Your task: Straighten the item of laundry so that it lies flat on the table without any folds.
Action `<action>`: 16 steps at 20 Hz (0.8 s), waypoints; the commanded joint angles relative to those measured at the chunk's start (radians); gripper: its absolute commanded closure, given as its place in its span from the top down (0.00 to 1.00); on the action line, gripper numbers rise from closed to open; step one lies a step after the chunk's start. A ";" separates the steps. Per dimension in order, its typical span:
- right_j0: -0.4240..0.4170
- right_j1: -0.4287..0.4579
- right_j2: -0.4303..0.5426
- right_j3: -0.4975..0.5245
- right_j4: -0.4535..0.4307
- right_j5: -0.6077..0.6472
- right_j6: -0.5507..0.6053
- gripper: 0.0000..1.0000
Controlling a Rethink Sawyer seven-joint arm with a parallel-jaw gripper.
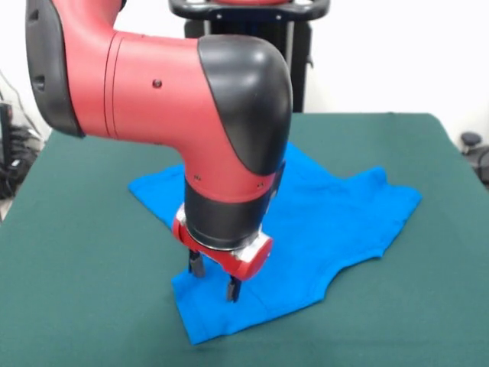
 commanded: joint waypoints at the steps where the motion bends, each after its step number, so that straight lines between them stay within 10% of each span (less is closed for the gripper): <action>1: 0.029 -0.042 -0.013 0.248 0.028 -0.108 0.094 1.00; 16: 0.070 -0.137 -0.088 0.505 0.084 -0.383 0.243 1.00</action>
